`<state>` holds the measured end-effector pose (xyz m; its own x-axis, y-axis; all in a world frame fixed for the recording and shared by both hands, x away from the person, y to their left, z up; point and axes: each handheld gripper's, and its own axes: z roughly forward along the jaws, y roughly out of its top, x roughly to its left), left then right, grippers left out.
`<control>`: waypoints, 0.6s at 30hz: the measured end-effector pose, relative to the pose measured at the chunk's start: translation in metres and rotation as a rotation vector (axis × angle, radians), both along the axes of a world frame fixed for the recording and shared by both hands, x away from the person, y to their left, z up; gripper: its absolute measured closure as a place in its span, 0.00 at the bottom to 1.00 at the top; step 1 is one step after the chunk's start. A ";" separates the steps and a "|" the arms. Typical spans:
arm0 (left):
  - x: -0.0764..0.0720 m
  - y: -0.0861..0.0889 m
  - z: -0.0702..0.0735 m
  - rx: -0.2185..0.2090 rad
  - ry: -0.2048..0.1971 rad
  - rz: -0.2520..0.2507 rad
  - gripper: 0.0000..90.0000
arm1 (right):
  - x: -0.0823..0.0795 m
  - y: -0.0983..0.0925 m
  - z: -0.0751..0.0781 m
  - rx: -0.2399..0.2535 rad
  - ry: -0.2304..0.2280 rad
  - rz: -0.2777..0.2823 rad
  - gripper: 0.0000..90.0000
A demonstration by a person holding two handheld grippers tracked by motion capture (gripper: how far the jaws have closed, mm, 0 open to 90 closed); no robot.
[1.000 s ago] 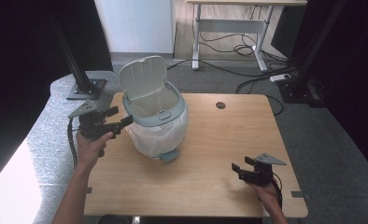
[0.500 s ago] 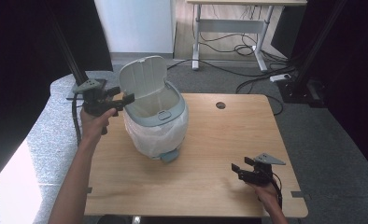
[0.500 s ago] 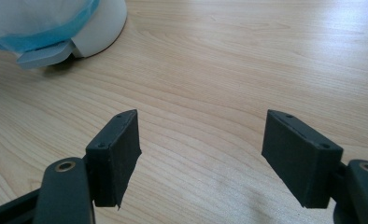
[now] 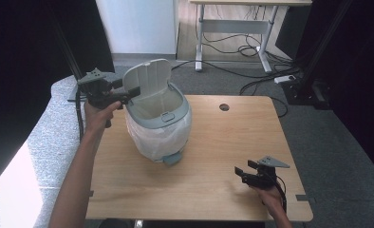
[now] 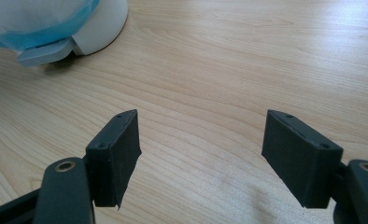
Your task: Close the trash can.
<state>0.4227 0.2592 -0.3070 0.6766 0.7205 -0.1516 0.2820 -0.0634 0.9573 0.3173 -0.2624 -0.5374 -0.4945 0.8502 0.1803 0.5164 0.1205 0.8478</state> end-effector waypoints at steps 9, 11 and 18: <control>-0.031 -0.021 -0.026 0.037 0.054 -0.079 0.19 | -0.001 0.004 -0.001 0.000 0.008 0.011 0.30; -0.029 -0.024 -0.030 0.041 0.060 -0.055 0.20 | -0.001 0.005 -0.002 -0.004 0.011 0.014 0.30; -0.019 -0.044 -0.040 0.129 0.042 0.069 0.22 | -0.001 0.009 -0.004 -0.019 0.016 0.019 0.30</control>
